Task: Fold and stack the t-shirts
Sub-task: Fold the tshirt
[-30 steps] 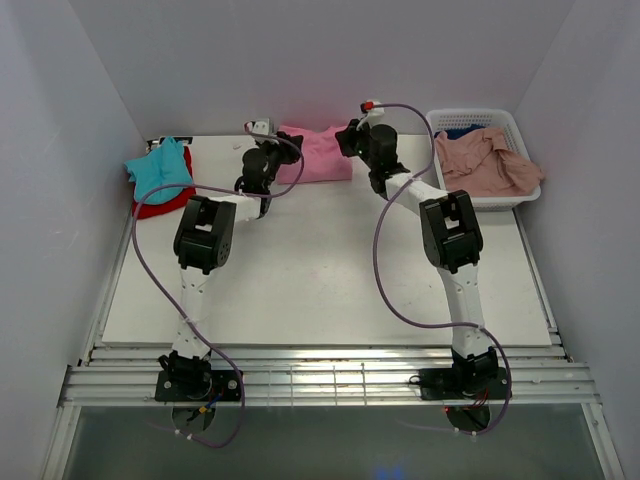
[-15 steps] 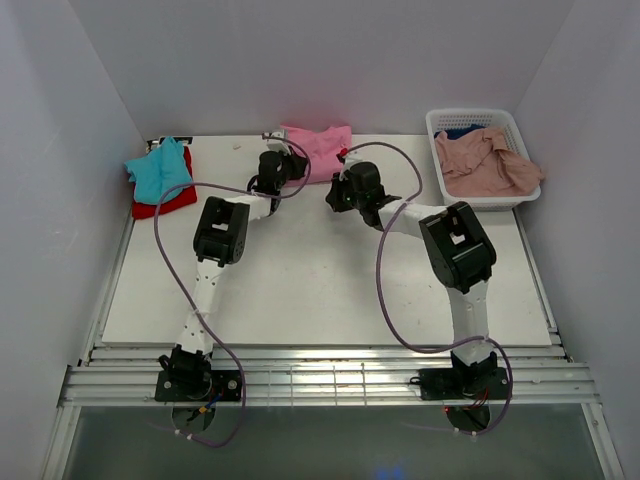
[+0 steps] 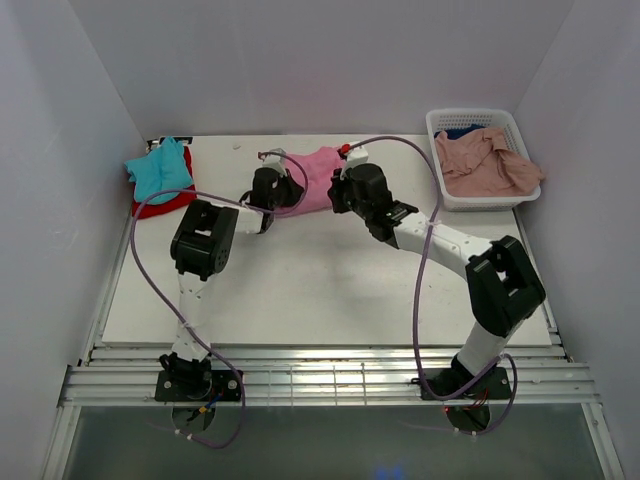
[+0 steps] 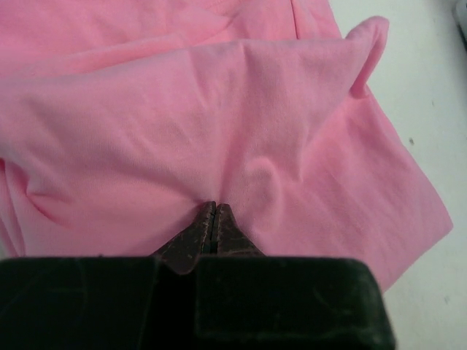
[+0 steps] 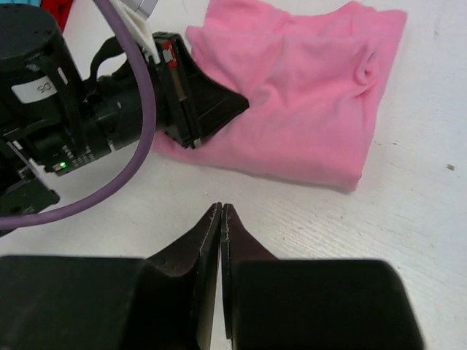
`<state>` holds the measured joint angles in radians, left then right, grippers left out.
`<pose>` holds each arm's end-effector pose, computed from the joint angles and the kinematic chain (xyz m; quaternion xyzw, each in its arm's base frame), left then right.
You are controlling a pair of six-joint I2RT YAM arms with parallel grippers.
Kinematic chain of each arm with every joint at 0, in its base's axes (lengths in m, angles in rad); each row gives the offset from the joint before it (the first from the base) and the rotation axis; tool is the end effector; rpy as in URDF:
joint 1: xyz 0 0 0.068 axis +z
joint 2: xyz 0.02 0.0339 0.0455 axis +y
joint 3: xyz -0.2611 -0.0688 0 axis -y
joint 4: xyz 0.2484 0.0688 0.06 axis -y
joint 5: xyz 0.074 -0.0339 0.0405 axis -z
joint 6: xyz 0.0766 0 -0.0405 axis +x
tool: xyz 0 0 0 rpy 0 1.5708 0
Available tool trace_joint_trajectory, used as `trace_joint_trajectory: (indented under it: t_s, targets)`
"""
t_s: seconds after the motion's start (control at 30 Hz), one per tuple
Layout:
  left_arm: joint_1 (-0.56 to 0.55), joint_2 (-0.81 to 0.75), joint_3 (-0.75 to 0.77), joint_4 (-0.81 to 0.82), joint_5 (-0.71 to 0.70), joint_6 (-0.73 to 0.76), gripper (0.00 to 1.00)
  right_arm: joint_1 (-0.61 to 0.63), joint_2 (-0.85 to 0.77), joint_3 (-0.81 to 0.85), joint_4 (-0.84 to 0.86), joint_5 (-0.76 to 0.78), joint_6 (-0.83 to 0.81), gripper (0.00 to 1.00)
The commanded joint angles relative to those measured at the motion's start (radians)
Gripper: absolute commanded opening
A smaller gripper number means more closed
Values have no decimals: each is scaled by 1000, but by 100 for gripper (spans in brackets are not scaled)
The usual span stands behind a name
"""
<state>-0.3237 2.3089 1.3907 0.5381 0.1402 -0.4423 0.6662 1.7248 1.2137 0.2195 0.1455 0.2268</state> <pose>0.5023 -0.1798 0.0901 -0.0097 0.8268 -0.2628 0.4972 0.3603 0.2691 0.2593 -0.1321 0.7904 0.2045 0.5621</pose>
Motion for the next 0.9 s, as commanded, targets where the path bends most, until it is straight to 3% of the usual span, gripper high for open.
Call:
trace_joint_trajectory:
  t_s: [0.0,0.27,0.6,0.87]
  targets:
    - [-58,-110,-162,-125,-1,24,0,19,-92,-54,-42,111,-6,8]
    - [-198,-282,-494,-128,-42,-21,0,42,-223,-177,-59,126,-7,8]
    - [-288,-474,-818,-136,-85,-65,0,46,-174,-272,-57,42,5,8]
    - [-295,-687,-883,-196,-119,-29,0,44,-25,-253,-62,-20,51,8]
